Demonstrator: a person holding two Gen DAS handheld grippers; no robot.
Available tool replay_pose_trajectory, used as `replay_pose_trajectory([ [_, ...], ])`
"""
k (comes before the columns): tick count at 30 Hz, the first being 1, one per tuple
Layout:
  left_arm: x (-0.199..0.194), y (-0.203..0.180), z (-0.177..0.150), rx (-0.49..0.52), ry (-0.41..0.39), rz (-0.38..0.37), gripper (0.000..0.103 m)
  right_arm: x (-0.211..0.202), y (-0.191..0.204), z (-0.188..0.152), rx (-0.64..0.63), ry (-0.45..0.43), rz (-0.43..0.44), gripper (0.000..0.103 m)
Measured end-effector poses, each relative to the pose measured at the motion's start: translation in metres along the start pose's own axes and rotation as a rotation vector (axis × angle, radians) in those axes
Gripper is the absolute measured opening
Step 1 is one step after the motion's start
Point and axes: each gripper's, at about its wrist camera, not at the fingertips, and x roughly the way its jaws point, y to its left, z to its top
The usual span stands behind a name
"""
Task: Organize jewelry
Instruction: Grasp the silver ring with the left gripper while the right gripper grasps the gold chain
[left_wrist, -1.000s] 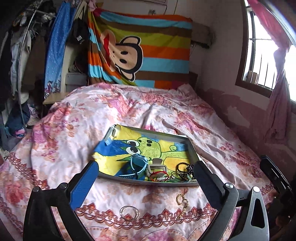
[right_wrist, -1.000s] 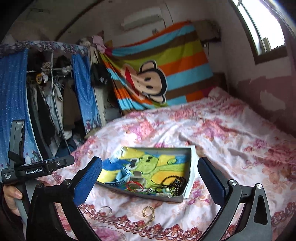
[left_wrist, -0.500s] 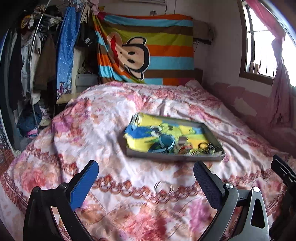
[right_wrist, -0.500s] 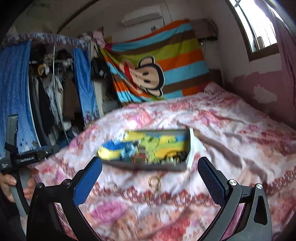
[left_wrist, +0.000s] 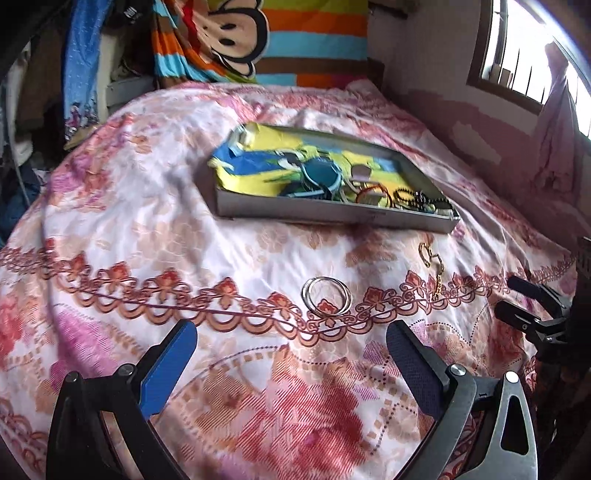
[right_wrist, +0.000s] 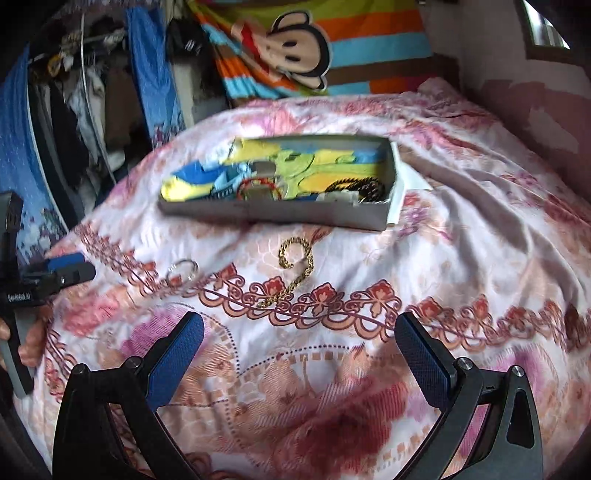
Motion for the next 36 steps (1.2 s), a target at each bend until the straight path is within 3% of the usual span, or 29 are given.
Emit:
replay_pose_trajectory([
  [4,0.033,0.001,0.012,0.009,0.081,-0.062,0.102,0.016,0.008,0.013,-0.121,0.011,-0.023,0.101],
  [7,0.048,0.0,0.02,0.01,0.1,-0.083,0.091,0.028,0.004,0.021,-0.131,0.022,-0.006,0.101],
  [11,0.068,-0.007,0.022,0.037,0.144,-0.099,0.068,0.047,-0.004,0.027,-0.082,0.046,0.033,0.1],
  [15,0.083,-0.011,0.02,0.067,0.175,-0.084,0.055,0.066,-0.003,0.031,-0.064,0.073,0.059,0.082],
  [20,0.093,-0.01,0.022,0.065,0.19,-0.102,0.046,0.087,0.004,0.028,-0.071,0.106,0.045,0.075],
  [23,0.099,-0.013,0.02,0.076,0.21,-0.107,0.032,0.088,0.008,0.025,-0.081,0.099,0.031,0.068],
  [24,0.1,-0.013,0.02,0.079,0.216,-0.109,0.025,0.087,0.008,0.026,-0.081,0.097,0.029,0.062],
  [31,0.102,-0.012,0.015,0.074,0.242,-0.135,0.01,0.087,0.009,0.025,-0.085,0.105,0.034,0.028],
  [36,0.102,-0.014,0.015,0.088,0.24,-0.129,0.004,0.089,0.006,0.024,-0.05,0.122,0.064,0.013],
])
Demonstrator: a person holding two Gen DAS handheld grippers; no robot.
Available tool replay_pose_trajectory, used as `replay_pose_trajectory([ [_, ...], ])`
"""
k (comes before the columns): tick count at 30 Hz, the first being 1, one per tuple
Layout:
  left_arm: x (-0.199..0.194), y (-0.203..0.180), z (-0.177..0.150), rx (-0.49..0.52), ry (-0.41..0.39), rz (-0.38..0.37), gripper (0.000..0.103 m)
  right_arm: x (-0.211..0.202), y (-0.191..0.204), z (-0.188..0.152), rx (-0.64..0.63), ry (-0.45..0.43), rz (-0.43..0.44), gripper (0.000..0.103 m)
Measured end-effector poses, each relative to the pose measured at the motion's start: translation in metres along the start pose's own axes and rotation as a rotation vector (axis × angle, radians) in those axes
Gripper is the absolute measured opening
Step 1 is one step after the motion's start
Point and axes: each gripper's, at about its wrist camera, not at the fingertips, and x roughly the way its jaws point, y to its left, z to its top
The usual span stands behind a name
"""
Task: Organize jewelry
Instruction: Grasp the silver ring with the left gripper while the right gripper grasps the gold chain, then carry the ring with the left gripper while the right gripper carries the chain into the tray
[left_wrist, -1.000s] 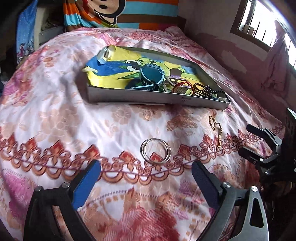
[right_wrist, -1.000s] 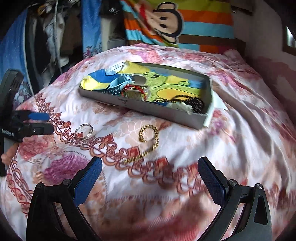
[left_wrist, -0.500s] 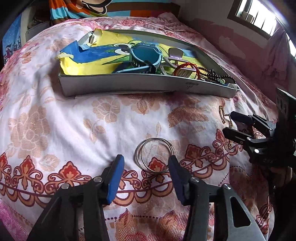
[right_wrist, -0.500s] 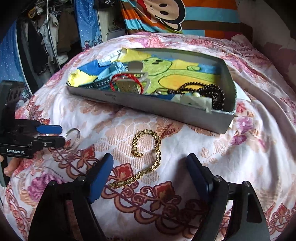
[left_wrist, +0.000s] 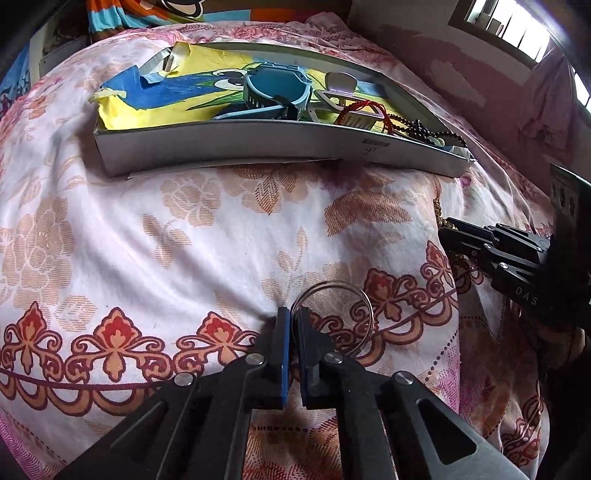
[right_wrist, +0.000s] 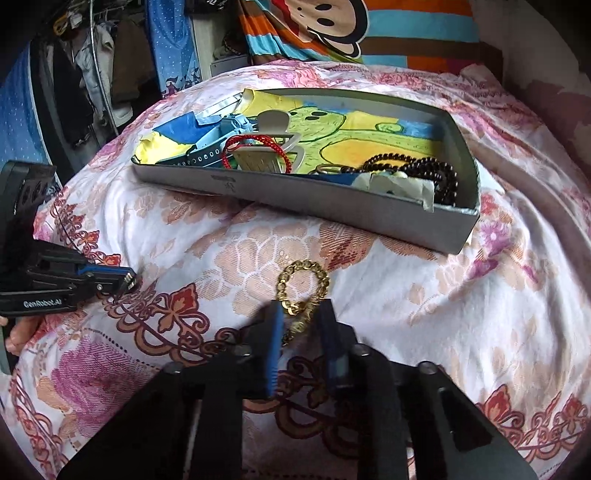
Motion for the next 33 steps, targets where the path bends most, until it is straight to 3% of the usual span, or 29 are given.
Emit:
replay_pose_trajectory([
  [2,-0.001,-0.001,-0.001,0.008,-0.003,0.009,0.004,0.002,0.003,-0.001,-0.008,0.003,0.004,0.008],
  [19,-0.006,-0.012,-0.001,0.046,-0.04,0.054,0.003,-0.001,0.006,-0.002,-0.025,-0.01,-0.006,0.007],
  [29,-0.044,-0.01,0.003,0.003,-0.203,0.034,0.003,-0.032,0.01,0.002,-0.045,-0.158,0.012,0.005],
  [33,-0.052,-0.011,0.005,0.005,-0.226,0.036,0.003,-0.042,0.013,0.006,-0.058,-0.195,0.017,0.005],
])
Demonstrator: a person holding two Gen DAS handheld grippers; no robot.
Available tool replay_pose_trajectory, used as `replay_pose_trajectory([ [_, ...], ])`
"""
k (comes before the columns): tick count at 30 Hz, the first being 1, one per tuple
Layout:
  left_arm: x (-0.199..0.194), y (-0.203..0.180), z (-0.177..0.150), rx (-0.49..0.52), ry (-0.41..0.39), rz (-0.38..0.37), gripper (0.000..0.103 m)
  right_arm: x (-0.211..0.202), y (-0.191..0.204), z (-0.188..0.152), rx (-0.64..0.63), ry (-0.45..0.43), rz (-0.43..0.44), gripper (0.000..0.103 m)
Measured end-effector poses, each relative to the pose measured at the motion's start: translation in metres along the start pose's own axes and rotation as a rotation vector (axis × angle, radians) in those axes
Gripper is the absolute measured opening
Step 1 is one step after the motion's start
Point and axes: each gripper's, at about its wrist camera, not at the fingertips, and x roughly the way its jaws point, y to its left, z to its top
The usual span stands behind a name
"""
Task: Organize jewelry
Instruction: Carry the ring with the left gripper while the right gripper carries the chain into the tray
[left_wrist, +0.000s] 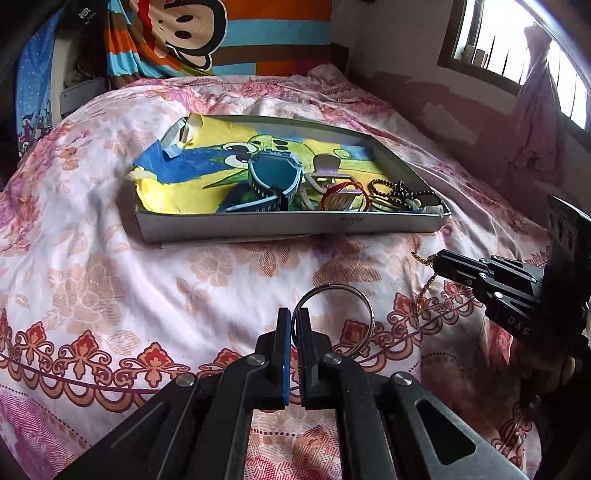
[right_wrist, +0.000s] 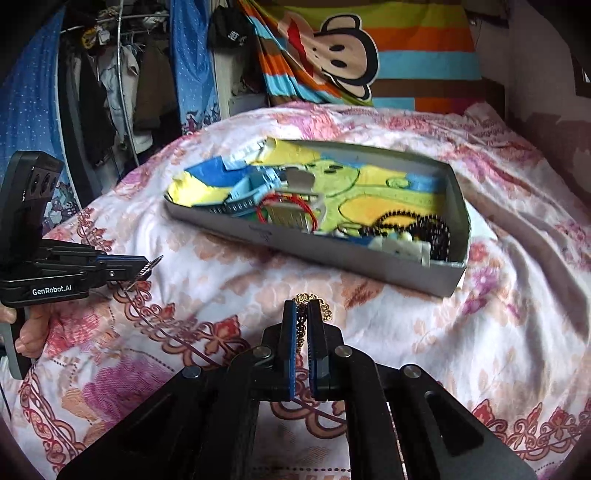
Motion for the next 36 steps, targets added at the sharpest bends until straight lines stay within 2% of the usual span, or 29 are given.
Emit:
replay_pose_trajectory([
  [7,-0.014,-0.004,0.013,-0.023,-0.042,0.009,0.003,-0.024,0.0,0.022,0.001,-0.095,0.019,0.005],
  [11,-0.016,-0.001,0.036,-0.065,-0.055,0.044,0.003,-0.039,-0.003,0.046,0.031,-0.158,0.05,0.005],
  [15,-0.009,0.007,0.072,-0.132,-0.085,0.129,0.003,-0.04,-0.007,0.073,0.038,-0.213,0.07,0.005],
  [19,0.012,0.022,0.096,-0.193,-0.088,0.219,0.003,-0.017,-0.015,0.095,0.079,-0.262,0.084,0.005],
  [22,0.031,0.032,0.105,-0.215,-0.064,0.273,0.003,0.009,-0.024,0.097,0.149,-0.248,0.094,0.005],
  [24,0.049,0.04,0.108,-0.237,-0.042,0.285,0.003,0.032,-0.03,0.096,0.179,-0.208,0.084,0.005],
  [28,0.071,0.048,0.105,-0.266,-0.004,0.275,0.003,0.058,-0.035,0.085,0.184,-0.138,0.036,0.005],
  [36,0.08,0.052,0.091,-0.304,0.008,0.241,0.004,0.076,-0.053,0.058,0.272,-0.078,0.038,0.005],
])
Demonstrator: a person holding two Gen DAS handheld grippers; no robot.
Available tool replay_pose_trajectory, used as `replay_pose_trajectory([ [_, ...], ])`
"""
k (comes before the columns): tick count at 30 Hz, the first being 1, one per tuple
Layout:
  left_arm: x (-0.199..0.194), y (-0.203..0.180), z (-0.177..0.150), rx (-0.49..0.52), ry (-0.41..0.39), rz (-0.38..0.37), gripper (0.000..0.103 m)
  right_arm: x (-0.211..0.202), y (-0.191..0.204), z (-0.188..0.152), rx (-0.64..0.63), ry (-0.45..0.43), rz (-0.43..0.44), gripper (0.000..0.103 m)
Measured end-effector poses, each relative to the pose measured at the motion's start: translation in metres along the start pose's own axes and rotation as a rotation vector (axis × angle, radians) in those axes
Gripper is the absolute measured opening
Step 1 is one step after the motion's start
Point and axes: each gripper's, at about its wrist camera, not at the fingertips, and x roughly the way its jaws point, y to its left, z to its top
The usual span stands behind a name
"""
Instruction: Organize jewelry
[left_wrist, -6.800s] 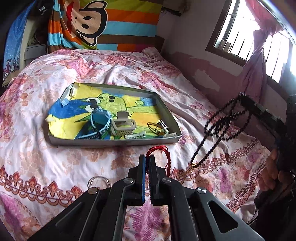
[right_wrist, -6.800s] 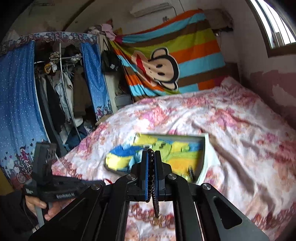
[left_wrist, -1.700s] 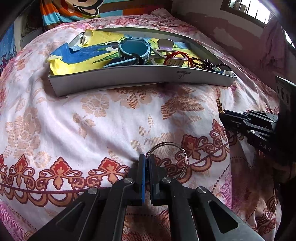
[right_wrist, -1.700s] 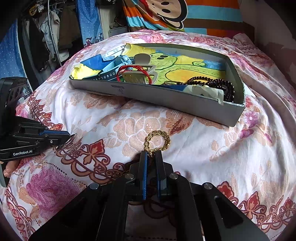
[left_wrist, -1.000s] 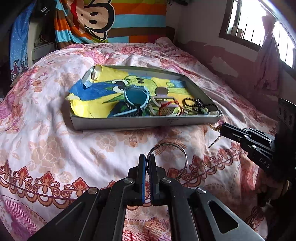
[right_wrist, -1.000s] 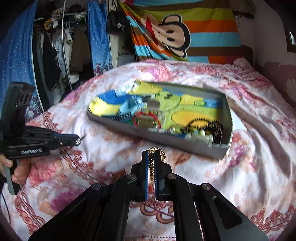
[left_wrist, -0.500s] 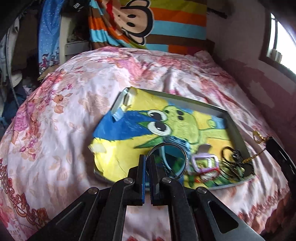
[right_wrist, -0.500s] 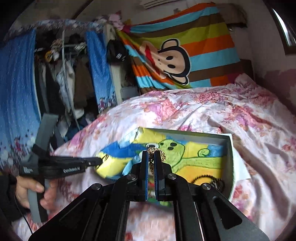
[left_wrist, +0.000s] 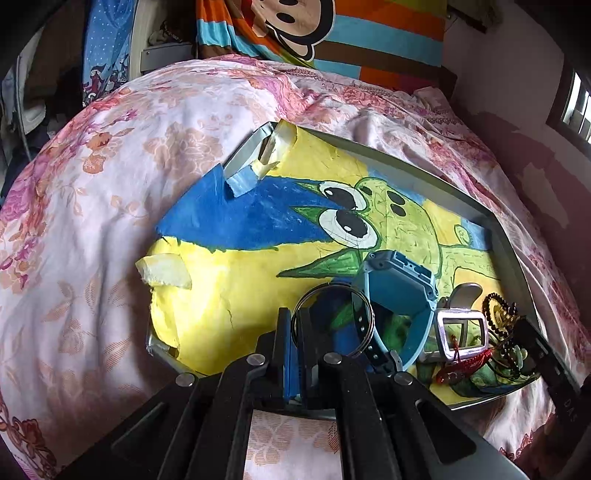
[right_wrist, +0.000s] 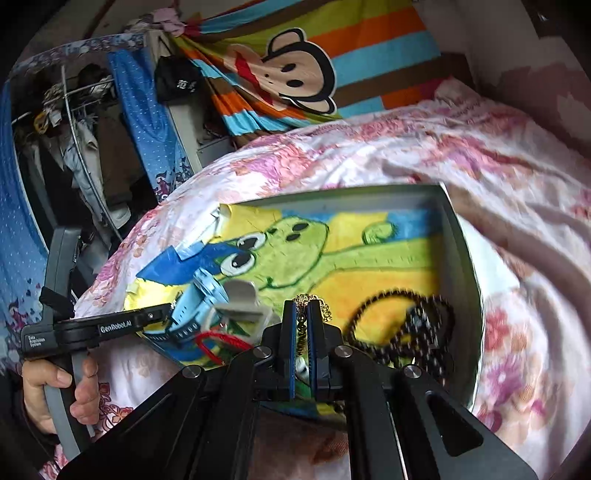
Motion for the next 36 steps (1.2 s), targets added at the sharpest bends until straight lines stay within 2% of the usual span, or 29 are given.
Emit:
replay_pose_trajectory([
  [7,-0.004,-0.001,-0.002,-0.002,-0.001,-0.021,0.004,-0.006,0.005,-0.004,-0.034,-0.018,-0.021,0.006],
  [10,-0.011,-0.003,-0.004,0.008,0.001,-0.033,0.015,-0.016,0.008,-0.002,-0.05,-0.03,-0.046,0.011],
  [11,-0.014,-0.005,-0.006,0.013,0.0,-0.031,0.025,-0.02,0.008,-0.001,-0.05,-0.033,-0.051,0.014],
  [12,-0.021,-0.007,-0.008,0.016,-0.006,-0.031,0.038,-0.025,0.008,0.0,-0.048,-0.039,-0.054,0.022],
  [13,-0.025,-0.008,-0.009,0.016,-0.011,-0.034,0.046,-0.031,0.009,0.002,-0.046,-0.048,-0.056,0.033],
  [14,-0.034,-0.009,-0.011,0.014,-0.028,-0.042,0.065,-0.037,0.011,0.004,-0.045,-0.058,-0.057,0.037],
  [15,-0.046,-0.01,-0.012,0.011,-0.057,-0.046,0.077,-0.045,0.013,0.006,-0.047,-0.071,-0.058,0.04],
  [17,-0.067,-0.012,-0.014,0.014,-0.11,-0.055,0.078,-0.059,0.017,0.011,-0.056,-0.088,-0.07,0.041],
  [19,-0.086,-0.016,-0.015,0.037,-0.132,-0.067,0.083,-0.08,0.025,0.018,-0.068,-0.119,-0.073,0.051],
  [21,-0.109,-0.02,-0.018,0.061,-0.167,-0.07,0.091,-0.102,0.032,0.022,-0.072,-0.155,-0.072,0.063],
  [23,-0.138,-0.022,-0.023,0.08,-0.221,-0.076,0.096,-0.129,0.041,0.025,-0.086,-0.197,-0.06,0.067],
  [25,-0.166,-0.023,-0.029,0.087,-0.27,-0.098,0.099,-0.157,0.051,0.026,-0.102,-0.233,-0.05,0.079],
  [27,-0.197,-0.021,-0.036,0.081,-0.322,-0.117,0.103,-0.182,0.059,0.024,-0.113,-0.269,-0.046,0.086],
  [32,-0.255,-0.02,-0.058,0.077,-0.409,-0.131,0.103,-0.249,0.082,0.005,-0.163,-0.349,-0.058,0.093],
  [34,-0.276,-0.02,-0.073,0.086,-0.438,-0.126,0.103,-0.272,0.091,-0.007,-0.174,-0.37,-0.063,0.102],
  [36,-0.29,-0.019,-0.087,0.098,-0.461,-0.119,0.103,-0.291,0.097,-0.019,-0.174,-0.387,-0.058,0.102],
])
